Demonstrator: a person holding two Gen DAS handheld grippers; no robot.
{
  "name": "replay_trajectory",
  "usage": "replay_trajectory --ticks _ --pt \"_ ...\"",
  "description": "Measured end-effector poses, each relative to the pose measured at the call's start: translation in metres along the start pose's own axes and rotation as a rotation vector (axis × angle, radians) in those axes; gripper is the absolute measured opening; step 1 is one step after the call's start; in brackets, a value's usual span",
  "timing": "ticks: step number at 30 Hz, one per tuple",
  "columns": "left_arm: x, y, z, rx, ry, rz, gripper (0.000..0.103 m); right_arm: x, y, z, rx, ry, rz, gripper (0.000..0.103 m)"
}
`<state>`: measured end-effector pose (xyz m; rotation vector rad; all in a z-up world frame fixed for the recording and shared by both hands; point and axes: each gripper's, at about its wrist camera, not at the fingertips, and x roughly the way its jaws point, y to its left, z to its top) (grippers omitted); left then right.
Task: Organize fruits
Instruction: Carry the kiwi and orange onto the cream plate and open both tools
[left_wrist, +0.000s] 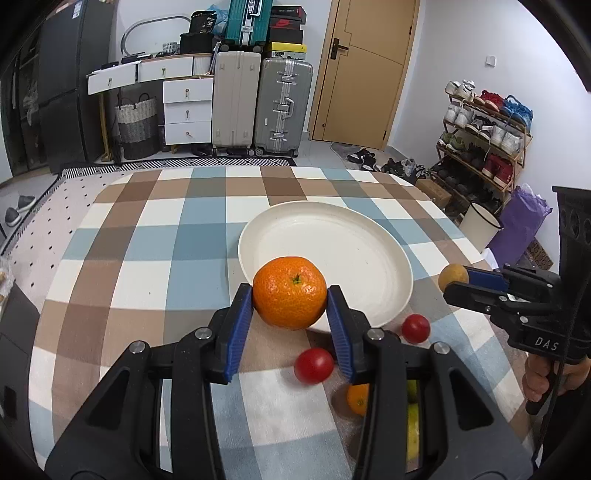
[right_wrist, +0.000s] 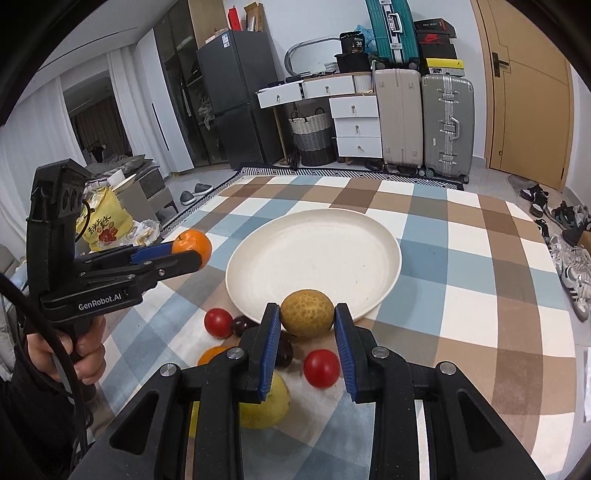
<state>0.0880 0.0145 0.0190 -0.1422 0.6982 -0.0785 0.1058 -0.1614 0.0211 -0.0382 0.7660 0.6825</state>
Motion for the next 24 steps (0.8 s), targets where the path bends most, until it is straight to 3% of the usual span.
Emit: replay_trajectory --ticks 24 --pt "0.086 -0.012 0.021 0.05 0.046 0.057 0.038 0.077 -0.022 0.029 0.07 0.077 -0.01 0.03"
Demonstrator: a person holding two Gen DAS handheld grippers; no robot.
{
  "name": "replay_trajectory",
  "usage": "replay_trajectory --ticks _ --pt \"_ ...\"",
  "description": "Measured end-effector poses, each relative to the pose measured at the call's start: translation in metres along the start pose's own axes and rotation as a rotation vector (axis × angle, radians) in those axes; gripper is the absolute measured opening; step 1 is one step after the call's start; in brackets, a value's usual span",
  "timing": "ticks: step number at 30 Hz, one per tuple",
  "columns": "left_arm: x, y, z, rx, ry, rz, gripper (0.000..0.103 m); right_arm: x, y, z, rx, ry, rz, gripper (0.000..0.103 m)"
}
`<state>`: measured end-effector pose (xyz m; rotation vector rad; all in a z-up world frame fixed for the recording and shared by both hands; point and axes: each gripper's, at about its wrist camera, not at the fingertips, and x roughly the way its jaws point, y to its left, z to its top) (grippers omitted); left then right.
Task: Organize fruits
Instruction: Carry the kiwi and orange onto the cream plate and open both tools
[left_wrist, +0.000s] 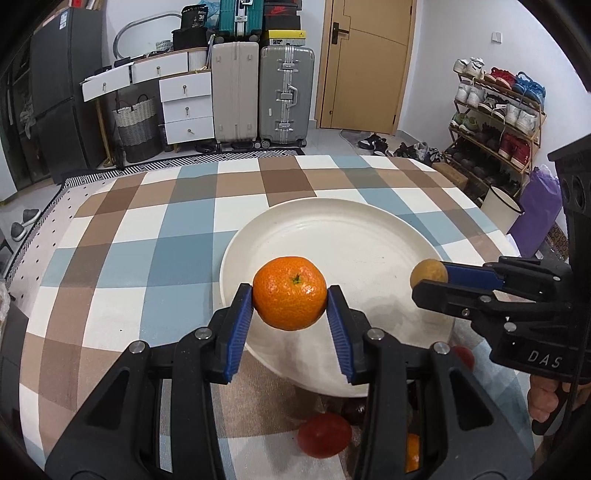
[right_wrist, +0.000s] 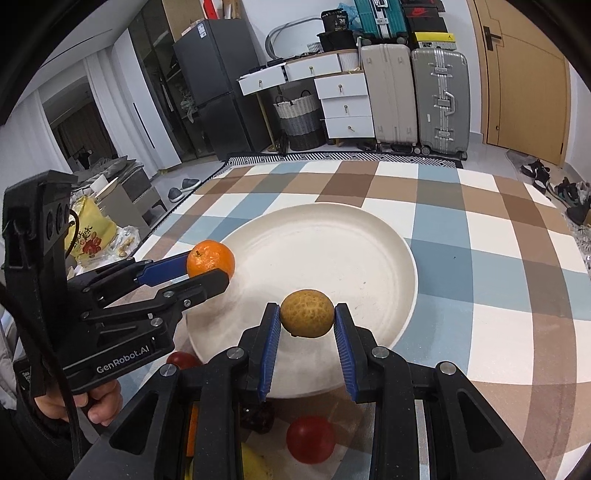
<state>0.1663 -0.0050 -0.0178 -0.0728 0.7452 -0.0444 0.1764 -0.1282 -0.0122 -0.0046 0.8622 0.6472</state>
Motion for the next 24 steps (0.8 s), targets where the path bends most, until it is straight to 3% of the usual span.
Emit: replay_trajectory --ticks 9,11,13,15,17,18,20,23,24 --pt "0.015 0.008 0.0 -0.044 0.04 -0.031 0.038 0.016 -0.005 0.001 0.008 0.024 -0.023 0.03" --pt "0.009 0.009 0.0 -0.044 0.023 -0.026 0.039 0.012 -0.004 0.001 0.005 0.015 -0.026 0.037" --pt "0.003 0.011 0.001 -0.047 0.018 -0.021 0.047 0.004 -0.002 0.0 -0.001 -0.006 -0.033 0.046" --pt "-0.006 0.013 0.0 -0.056 0.01 -0.015 0.072 -0.004 -0.001 -0.001 -0.005 -0.019 -0.038 0.052" --pt "-0.019 0.015 -0.003 -0.062 -0.016 -0.006 0.084 -0.013 -0.001 -0.003 -0.006 -0.025 -0.054 0.057" --pt "-0.025 0.016 -0.005 -0.061 -0.025 -0.002 0.085 -0.017 0.0 -0.004 -0.008 -0.028 -0.057 0.062" --pt "-0.036 0.016 -0.009 -0.057 -0.027 0.006 0.087 -0.03 -0.001 -0.008 -0.001 -0.05 -0.052 0.088" --pt "-0.052 0.017 -0.016 -0.048 -0.025 0.023 0.103 -0.046 -0.004 -0.014 0.022 -0.07 -0.047 0.1" --pt "-0.058 0.017 -0.018 -0.049 -0.032 0.03 0.103 -0.051 -0.004 -0.017 0.029 -0.067 -0.051 0.101"
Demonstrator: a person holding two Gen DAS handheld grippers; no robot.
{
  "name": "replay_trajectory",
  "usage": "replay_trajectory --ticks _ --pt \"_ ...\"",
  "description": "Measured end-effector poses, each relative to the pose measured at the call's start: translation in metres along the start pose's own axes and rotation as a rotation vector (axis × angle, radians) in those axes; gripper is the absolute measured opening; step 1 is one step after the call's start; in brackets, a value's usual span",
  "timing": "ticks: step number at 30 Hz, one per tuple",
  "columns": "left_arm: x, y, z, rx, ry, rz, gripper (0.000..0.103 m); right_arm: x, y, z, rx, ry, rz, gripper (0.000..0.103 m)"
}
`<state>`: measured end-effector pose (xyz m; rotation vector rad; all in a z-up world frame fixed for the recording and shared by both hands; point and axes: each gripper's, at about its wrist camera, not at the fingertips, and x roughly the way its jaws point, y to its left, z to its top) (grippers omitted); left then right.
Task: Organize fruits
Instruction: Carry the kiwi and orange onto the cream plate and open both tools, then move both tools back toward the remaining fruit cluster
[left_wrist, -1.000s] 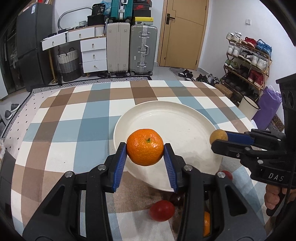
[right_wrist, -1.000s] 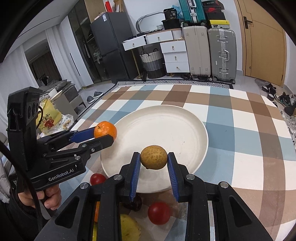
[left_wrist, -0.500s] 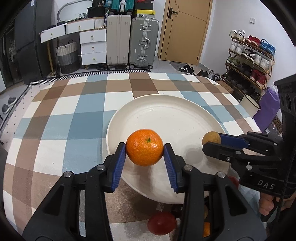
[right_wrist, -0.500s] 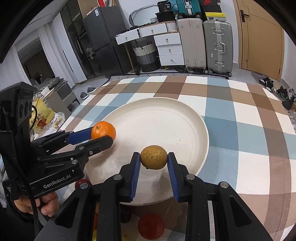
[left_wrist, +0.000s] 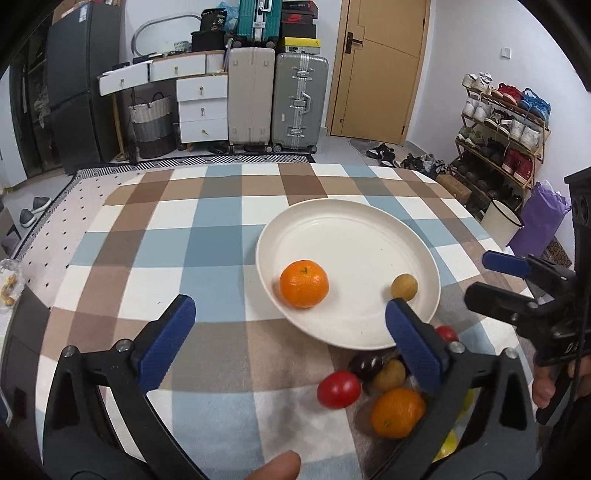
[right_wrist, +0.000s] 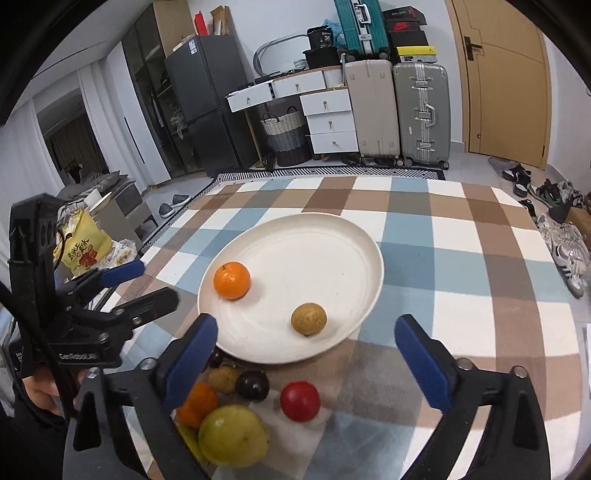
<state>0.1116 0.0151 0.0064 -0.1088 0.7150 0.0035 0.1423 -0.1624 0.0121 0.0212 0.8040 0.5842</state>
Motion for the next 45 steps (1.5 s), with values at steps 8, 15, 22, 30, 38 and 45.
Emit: replay_trajectory --ticks 8,15,22,30,38,45 --pt "-0.035 0.0 -0.023 -0.003 0.016 0.009 0.102 -0.036 0.0 -0.02 0.023 -0.009 -0.008 0.102" --pt "-0.057 -0.007 -0.041 0.003 0.023 0.014 0.102 -0.054 0.008 -0.037 0.026 0.016 -0.022 0.102" --pt "-0.072 -0.014 -0.057 -0.007 0.033 0.001 0.102 -0.057 0.014 -0.058 0.066 0.049 -0.006 0.102" --pt "-0.072 -0.02 -0.071 -0.027 0.064 -0.027 0.102 -0.048 0.018 -0.072 0.069 0.095 0.008 0.102" --pt "-0.061 -0.036 -0.084 0.012 0.121 -0.051 0.102 -0.029 0.02 -0.081 0.087 0.155 0.025 0.102" --pt "-0.058 -0.051 -0.091 0.057 0.149 -0.079 0.102 -0.021 0.014 -0.082 0.148 0.166 0.069 0.101"
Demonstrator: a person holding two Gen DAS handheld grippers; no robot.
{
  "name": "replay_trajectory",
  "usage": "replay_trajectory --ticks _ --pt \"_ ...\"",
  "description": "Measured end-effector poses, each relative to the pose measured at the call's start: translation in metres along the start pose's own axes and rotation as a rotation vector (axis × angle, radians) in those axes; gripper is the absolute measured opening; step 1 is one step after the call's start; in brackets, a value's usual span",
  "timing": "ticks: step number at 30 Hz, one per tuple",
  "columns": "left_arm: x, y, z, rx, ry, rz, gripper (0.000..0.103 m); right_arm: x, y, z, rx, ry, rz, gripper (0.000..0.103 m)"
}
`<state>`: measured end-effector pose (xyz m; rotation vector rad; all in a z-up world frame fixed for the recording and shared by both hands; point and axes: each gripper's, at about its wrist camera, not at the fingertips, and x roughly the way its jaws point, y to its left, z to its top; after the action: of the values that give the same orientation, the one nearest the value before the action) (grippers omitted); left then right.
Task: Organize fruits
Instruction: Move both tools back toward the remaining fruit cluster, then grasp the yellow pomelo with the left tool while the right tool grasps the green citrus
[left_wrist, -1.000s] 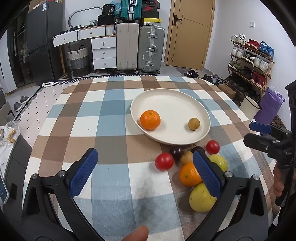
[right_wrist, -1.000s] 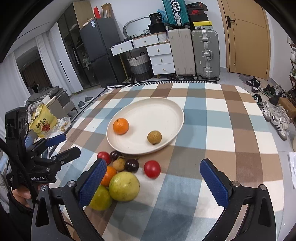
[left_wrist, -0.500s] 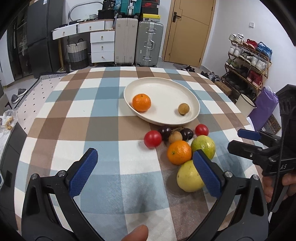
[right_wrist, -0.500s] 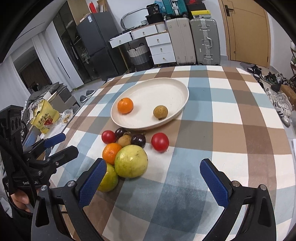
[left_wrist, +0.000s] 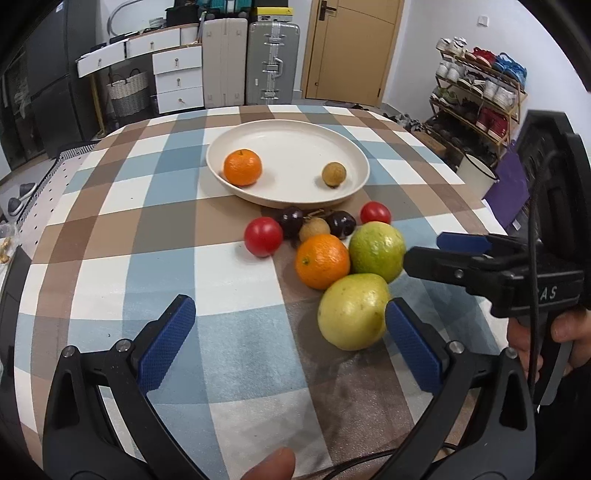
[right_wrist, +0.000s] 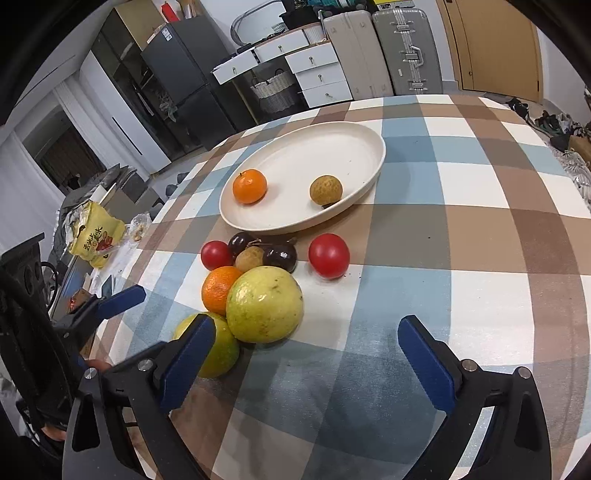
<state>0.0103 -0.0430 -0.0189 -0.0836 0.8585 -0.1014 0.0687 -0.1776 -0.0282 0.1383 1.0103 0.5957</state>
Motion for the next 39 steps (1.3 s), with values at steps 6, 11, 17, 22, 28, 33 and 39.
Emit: replay_trajectory --ticks 6,11,17,22,28,33,39 --pt "0.008 -0.008 -0.003 0.026 0.024 -0.004 0.102 0.007 0.001 0.004 0.021 0.004 0.038 0.091" --pt "0.015 -0.011 -0.003 0.036 0.045 -0.025 0.1 0.015 0.006 0.004 0.026 0.022 0.076 0.083" --pt "0.021 -0.015 -0.004 0.049 0.072 -0.084 0.082 0.022 0.012 0.005 0.021 0.028 0.098 0.076" --pt "0.026 -0.014 -0.006 0.04 0.087 -0.141 0.071 0.023 0.012 0.004 0.031 0.026 0.127 0.072" --pt "0.025 -0.017 -0.006 0.037 0.085 -0.212 0.047 0.023 0.008 0.003 0.048 0.02 0.137 0.066" --pt "0.023 -0.02 -0.008 0.051 0.078 -0.207 0.046 0.025 0.004 0.002 0.072 0.02 0.169 0.061" --pt "0.017 -0.011 -0.009 0.019 0.065 -0.204 0.046 0.026 0.004 0.001 0.088 0.006 0.175 0.051"
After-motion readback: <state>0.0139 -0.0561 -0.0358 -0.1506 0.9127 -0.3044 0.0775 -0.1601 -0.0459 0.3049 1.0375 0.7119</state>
